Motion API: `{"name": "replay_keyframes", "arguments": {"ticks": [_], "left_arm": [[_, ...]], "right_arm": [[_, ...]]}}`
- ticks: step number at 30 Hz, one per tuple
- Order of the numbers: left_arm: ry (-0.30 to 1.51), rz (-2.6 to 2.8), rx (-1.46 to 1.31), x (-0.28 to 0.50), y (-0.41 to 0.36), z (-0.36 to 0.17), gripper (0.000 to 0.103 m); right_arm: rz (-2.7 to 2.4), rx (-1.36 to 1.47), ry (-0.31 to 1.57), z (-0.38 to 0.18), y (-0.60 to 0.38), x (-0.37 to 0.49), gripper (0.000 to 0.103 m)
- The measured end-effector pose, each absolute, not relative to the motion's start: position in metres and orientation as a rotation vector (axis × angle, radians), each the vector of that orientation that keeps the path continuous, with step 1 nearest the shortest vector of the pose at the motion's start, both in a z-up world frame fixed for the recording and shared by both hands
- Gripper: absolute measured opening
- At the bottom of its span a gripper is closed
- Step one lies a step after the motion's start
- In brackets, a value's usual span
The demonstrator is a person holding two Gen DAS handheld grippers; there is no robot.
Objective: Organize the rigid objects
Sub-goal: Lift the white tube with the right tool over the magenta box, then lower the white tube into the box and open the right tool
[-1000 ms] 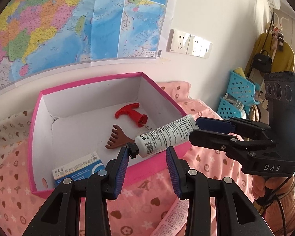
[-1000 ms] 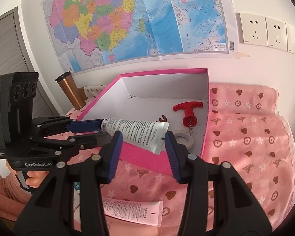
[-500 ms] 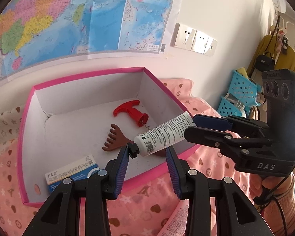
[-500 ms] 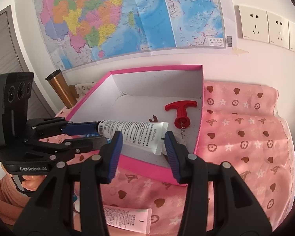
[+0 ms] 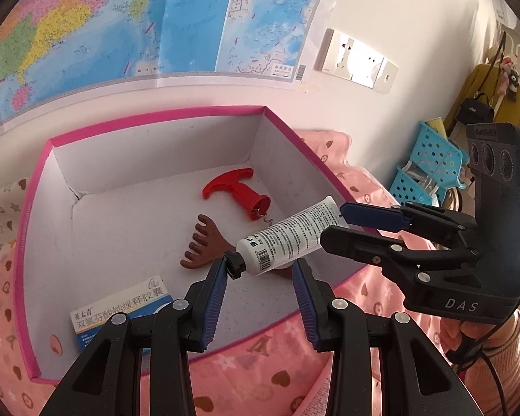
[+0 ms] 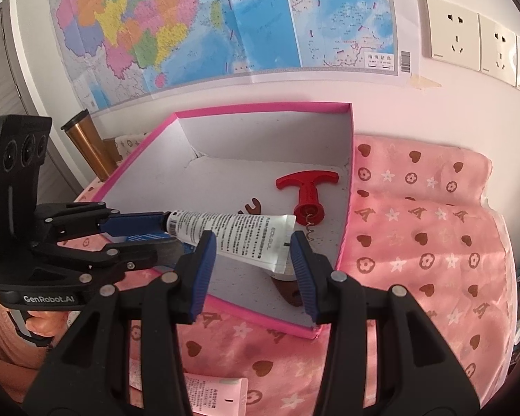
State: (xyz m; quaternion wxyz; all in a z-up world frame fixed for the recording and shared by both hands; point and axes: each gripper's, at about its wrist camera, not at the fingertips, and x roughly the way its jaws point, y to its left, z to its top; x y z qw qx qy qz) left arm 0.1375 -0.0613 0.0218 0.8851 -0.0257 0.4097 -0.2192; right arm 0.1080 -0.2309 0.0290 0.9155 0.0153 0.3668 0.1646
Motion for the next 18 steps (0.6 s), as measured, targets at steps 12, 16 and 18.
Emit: {"name": "replay_keyframes", "arguments": {"ticks": [12,16,18], "left_arm": [[0.908,-0.445,-0.062,0.156,-0.063,0.006,0.039],[0.927,-0.439,-0.064,0.164,-0.065,0.000,0.039],[0.936,-0.432,-0.067,0.168,-0.065,-0.003,0.039]], "right_arm": [[0.318,0.015,0.782,0.022,-0.230,0.119,0.047],[0.293,-0.012,0.772,0.024,-0.226,0.121,0.047],[0.280,-0.015,0.761,0.024,-0.226,0.121,0.048]]}}
